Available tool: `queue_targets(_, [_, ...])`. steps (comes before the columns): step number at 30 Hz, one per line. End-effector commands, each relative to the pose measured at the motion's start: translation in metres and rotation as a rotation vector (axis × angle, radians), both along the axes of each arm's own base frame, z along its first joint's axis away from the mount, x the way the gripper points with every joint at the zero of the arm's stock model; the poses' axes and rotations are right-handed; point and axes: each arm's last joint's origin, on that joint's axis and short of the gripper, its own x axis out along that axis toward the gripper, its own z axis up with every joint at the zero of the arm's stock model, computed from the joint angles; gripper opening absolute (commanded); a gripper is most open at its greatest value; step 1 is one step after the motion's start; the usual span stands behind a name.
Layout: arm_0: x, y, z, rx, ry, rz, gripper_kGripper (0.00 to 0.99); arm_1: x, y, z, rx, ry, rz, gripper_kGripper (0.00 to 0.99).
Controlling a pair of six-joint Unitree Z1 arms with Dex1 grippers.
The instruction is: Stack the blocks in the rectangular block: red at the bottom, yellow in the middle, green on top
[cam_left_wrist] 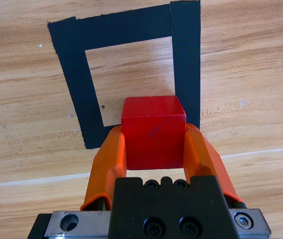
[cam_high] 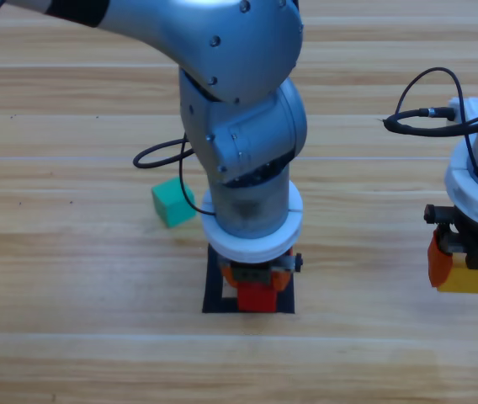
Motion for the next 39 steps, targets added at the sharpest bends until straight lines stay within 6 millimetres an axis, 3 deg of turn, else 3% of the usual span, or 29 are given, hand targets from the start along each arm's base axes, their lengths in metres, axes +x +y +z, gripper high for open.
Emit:
queue_targets(1, [0.005, -0.004, -0.021, 0.045, 0.016, -0.007, 0.227, 0.002, -0.017, 0.02, 0.052, -0.062, -0.03, 0.02])
queue_targets(18, [0.031, 0.017, -0.018, 0.036, 0.01, 0.03, 0.227, 0.004, -0.018, 0.021, 0.059, -0.069, -0.021, 0.02])
queue_targets(39, [0.028, 0.001, -0.026, 0.023, 0.01, 0.083, 0.232, 0.008, -0.021, 0.018, 0.052, -0.067, -0.024, 0.02])
